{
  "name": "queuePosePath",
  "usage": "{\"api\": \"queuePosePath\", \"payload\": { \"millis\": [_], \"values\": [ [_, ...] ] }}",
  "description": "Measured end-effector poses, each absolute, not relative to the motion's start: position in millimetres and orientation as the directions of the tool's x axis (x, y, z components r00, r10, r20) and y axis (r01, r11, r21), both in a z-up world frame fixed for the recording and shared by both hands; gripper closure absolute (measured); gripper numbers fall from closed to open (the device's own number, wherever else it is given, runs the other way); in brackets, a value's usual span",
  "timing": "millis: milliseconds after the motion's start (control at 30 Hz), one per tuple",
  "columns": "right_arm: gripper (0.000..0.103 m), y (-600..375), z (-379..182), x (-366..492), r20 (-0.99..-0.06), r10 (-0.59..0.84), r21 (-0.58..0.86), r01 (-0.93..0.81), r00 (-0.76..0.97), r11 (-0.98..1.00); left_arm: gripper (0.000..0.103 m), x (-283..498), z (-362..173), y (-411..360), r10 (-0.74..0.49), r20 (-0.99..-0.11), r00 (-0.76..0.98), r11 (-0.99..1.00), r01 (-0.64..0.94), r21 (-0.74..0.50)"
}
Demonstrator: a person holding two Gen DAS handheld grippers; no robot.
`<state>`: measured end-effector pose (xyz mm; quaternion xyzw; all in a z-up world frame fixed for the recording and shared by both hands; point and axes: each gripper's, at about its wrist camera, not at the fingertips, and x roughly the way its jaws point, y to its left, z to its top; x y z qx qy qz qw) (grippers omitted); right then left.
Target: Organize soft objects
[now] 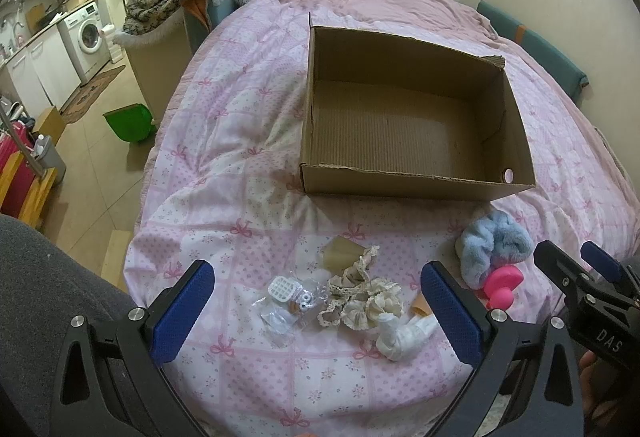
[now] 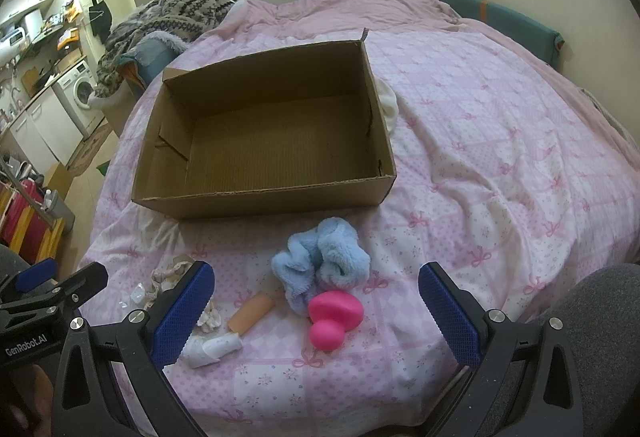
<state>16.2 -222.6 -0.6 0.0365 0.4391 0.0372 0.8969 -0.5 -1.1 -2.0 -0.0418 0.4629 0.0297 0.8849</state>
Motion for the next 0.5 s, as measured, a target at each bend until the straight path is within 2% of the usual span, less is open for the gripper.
{"api": "queuePosePath", "payload": {
  "millis": [500],
  "values": [
    [0.000, -223.6, -0.8, 16.4, -0.786, 0.102, 0.103, -0.034, 0.610, 0.994, 0.000, -0.4, -2.0, -1.1, 0.013, -0.821, 0.570, 0.995, -0.090, -0.047]
  ]
}}
